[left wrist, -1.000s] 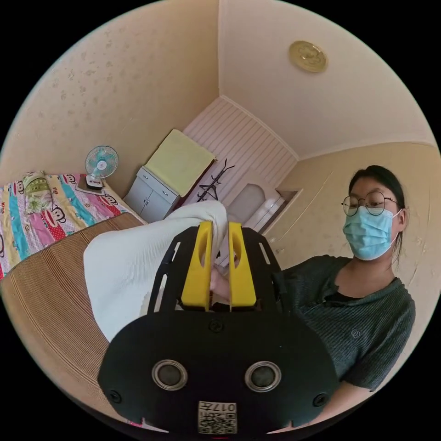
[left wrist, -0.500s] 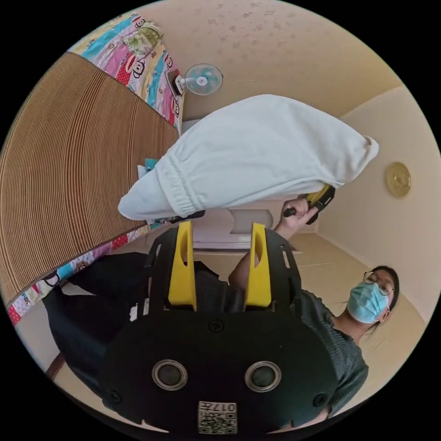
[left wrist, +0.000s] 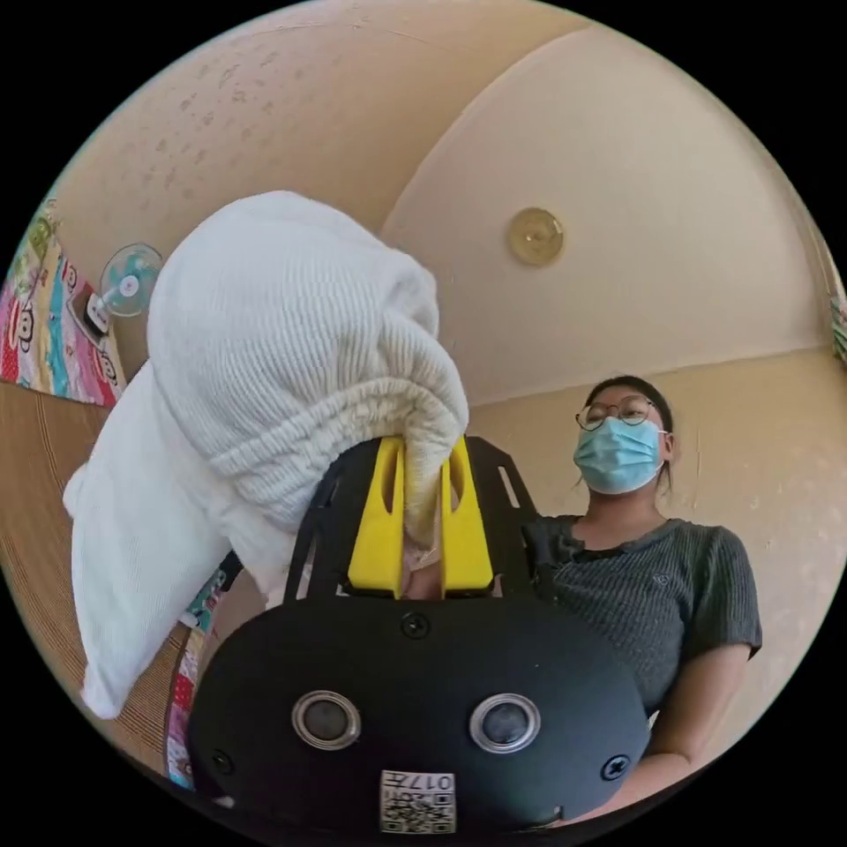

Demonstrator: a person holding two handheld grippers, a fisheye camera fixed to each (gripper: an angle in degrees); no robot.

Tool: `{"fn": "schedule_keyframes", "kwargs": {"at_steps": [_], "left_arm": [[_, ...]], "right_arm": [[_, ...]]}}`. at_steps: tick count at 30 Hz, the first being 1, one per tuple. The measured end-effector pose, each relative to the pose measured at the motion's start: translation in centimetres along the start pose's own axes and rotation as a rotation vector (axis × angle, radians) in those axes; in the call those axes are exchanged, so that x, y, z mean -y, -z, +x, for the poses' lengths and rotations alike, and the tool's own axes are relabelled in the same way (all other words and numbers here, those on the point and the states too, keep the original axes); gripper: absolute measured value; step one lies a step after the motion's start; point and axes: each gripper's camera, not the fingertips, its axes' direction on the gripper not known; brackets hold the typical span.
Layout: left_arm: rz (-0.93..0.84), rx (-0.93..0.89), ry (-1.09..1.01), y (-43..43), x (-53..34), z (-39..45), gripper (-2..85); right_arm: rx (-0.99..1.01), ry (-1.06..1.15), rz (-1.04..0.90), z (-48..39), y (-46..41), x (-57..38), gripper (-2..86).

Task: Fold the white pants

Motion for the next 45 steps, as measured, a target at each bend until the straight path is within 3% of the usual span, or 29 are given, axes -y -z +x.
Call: {"fn": "schedule_keyframes", "kwargs": {"at_steps": [4,9,15,18,20,23,26,32,34,36,37,40,45], "left_arm": [[-0.104,0.312,-0.054,-0.9,3.6,2.6,5.2],[-0.070,0.439,0.065,-2.3,2.7,-0.7,5.0],[-0.001,0.572,0.039,-4.3,0.4,-0.6,4.9],[0.007,0.575,-0.023,-6.0,0.0,0.2,5.0],[-0.016,0.623,-0.077,-7.8,-0.1,1.1,5.0],[0.003,0.641,-0.075,-10.1,-0.2,1.6,5.0],[-0.005,0.686,-0.119,-12.8,-0.5,2.0,5.1],[-0.018,0.708,-0.139,-19.0,-3.1,2.4,5.2],[-0.055,0.708,-0.158,-20.8,-4.1,2.4,5.3],[-0.084,0.704,-0.141,-21.0,-4.2,2.5,5.4],[-0.104,0.723,-0.130,-20.8,-4.2,2.8,5.4],[-0.141,0.731,-0.134,-19.2,-4.2,4.2,6.1],[-0.234,0.665,-0.174,-17.1,-7.4,5.8,7.6]], "right_arm": [[0.014,-0.105,-0.137,5.6,-7.1,-3.3,1.6],[0.018,-0.210,-0.300,9.8,-14.3,-8.4,9.6],[-0.018,-0.146,-0.254,5.2,-10.9,-18.3,20.6],[-0.076,-0.077,-0.304,1.9,-8.6,-23.3,22.2],[-0.158,-0.160,-0.345,1.3,-7.3,-25.6,21.7],[-0.028,-0.155,-0.177,-1.6,-2.9,-28.9,19.5],[0.128,0.097,0.023,-7.1,0.5,-30.7,22.3],[0.233,0.284,0.041,-15.0,-0.8,-30.2,23.7],[0.108,0.280,0.031,-16.9,-1.5,-30.2,18.8],[-0.219,0.346,0.072,-19.2,-0.5,-30.6,9.1],[-0.280,0.355,0.100,-19.6,0.3,-30.6,6.6],[-0.275,0.412,0.206,-21.5,5.3,-29.4,5.6],[-0.514,0.661,0.293,-31.1,8.0,-26.8,4.8]]}}
